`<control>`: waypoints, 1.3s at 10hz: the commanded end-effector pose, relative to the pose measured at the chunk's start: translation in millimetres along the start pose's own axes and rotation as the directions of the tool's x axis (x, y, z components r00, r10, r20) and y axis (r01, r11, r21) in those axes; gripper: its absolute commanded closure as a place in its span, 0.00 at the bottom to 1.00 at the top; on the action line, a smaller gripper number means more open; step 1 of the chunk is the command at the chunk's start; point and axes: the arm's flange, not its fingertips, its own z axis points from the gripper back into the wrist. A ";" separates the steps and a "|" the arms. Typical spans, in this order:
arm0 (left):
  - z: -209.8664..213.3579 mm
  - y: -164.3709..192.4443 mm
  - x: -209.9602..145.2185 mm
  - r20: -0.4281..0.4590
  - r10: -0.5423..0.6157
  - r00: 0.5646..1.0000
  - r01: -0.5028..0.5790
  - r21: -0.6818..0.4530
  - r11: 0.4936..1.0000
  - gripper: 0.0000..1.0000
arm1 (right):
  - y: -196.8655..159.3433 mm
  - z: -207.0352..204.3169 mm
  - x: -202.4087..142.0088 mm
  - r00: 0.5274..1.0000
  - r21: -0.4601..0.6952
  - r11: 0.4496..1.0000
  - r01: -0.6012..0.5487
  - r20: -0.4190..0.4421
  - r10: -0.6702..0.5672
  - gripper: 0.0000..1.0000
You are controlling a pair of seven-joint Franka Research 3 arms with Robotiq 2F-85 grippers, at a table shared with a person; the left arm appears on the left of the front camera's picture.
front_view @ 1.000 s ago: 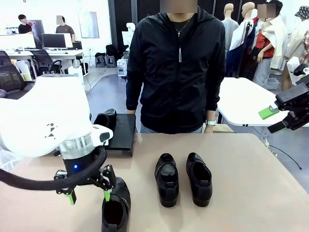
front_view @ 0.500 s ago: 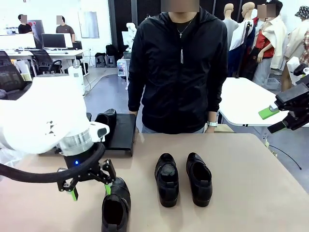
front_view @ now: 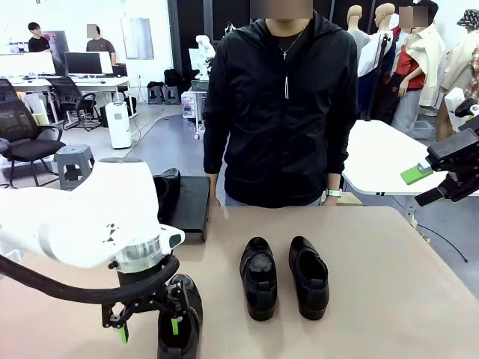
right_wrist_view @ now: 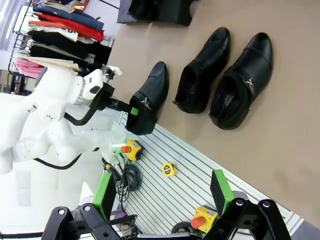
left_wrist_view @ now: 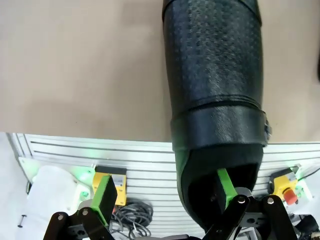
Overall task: Organize the shoes by placing them on the stand.
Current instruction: Place the Shoe from the middle of the table onto the Shoes Stand.
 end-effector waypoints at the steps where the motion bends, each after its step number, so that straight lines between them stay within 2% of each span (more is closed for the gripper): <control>1: -8.8 -5.6 4.1 0.023 0.029 0.999 -0.030 0.017 0.999 0.00 | 2.9 2.6 1.0 1.000 0.000 1.000 0.013 -0.004 -0.013 0.00; 2: -10.2 -6.4 7.2 0.025 0.027 0.999 -0.027 0.010 1.000 0.00 | 2.9 2.6 1.0 1.000 0.000 1.000 0.013 -0.004 -0.013 0.00; 3: -9.7 -7.8 8.3 0.026 0.032 0.999 -0.032 0.016 0.999 0.59 | 2.9 2.6 1.0 1.000 0.000 1.000 0.013 -0.004 -0.013 0.00; 4: -9.7 -7.4 9.2 0.025 0.026 0.999 -0.026 0.016 1.000 1.00 | 2.9 2.6 1.0 1.000 0.000 1.000 0.013 -0.004 -0.013 0.00; 11: -10.4 -5.5 10.4 0.053 -0.001 0.999 0.001 0.001 1.000 1.00 | 2.9 2.6 1.0 1.000 0.000 1.000 0.013 -0.004 -0.013 0.00; 13: 3.0 -4.6 11.0 0.097 -0.024 0.995 0.025 -0.013 1.000 1.00 | 2.9 2.6 1.0 1.000 0.000 1.000 0.013 -0.004 -0.013 0.00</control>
